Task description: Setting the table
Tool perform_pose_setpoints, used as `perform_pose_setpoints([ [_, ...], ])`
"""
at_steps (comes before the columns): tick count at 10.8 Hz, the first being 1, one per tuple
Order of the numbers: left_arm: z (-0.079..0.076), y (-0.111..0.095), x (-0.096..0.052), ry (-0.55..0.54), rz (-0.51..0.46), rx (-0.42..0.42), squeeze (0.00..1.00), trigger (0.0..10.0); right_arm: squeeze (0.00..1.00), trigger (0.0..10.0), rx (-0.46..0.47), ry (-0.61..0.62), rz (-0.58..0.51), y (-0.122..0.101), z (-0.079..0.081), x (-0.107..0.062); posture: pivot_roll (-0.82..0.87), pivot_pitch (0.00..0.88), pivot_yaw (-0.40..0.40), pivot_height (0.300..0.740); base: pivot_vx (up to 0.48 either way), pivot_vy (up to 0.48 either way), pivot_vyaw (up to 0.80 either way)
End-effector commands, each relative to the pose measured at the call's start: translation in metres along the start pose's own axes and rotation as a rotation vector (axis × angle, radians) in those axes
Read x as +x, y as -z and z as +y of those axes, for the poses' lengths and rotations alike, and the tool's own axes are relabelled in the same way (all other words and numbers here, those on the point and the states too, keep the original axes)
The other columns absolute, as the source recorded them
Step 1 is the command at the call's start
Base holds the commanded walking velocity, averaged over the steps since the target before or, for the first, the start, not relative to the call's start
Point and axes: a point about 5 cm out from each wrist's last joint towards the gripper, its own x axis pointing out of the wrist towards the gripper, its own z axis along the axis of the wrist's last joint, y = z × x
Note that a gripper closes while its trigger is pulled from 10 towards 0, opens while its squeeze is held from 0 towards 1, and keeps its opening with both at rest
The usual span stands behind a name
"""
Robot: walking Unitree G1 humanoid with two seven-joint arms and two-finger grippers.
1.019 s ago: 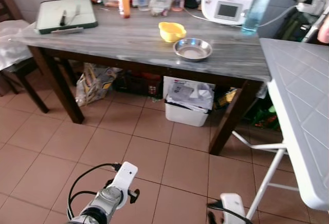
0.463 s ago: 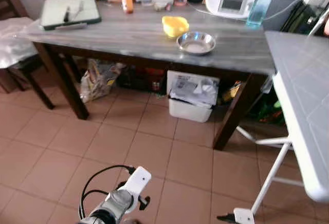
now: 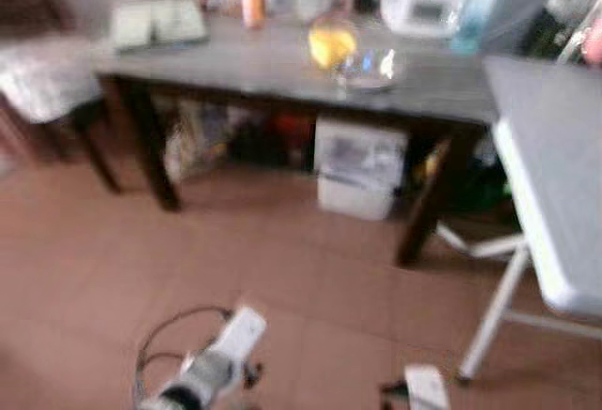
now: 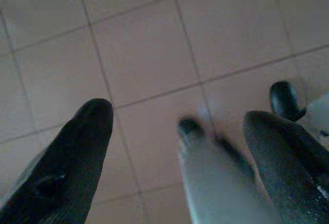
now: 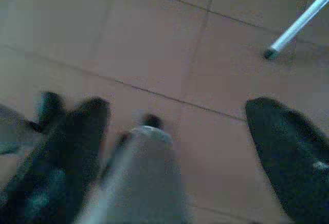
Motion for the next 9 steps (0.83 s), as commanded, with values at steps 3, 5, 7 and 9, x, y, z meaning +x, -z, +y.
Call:
perform_pose_setpoints([
  [3,0.005,-0.01,0.0,-0.011,-0.042,0.001,0.0,10.0,0.0,10.0,0.06,0.047,-0.02,-0.01,-0.008,0.003,0.06,0.046,0.005,0.74,0.0,0.0,0.0],
  [5,-0.005,-0.005,0.001,0.03,-0.035,0.028,0.0,10.0,0.0,10.0,0.096,0.05,-0.017,-0.005,-0.007,0.001,0.05,0.069,0.033,0.74,0.0,0.0,0.0],
  [7,-0.01,0.008,0.0,0.049,-0.004,0.042,0.0,10.0,0.0,10.0,0.137,0.066,0.016,0.004,-0.004,-0.001,0.03,0.069,0.026,0.74,0.0,0.0,0.0],
  [9,-0.003,0.016,-0.002,0.023,0.014,0.039,0.0,10.0,0.0,10.0,0.059,-0.013,0.016,0.002,0.01,0.0,0.04,0.062,0.015,0.74,0.0,0.0,0.0],
])
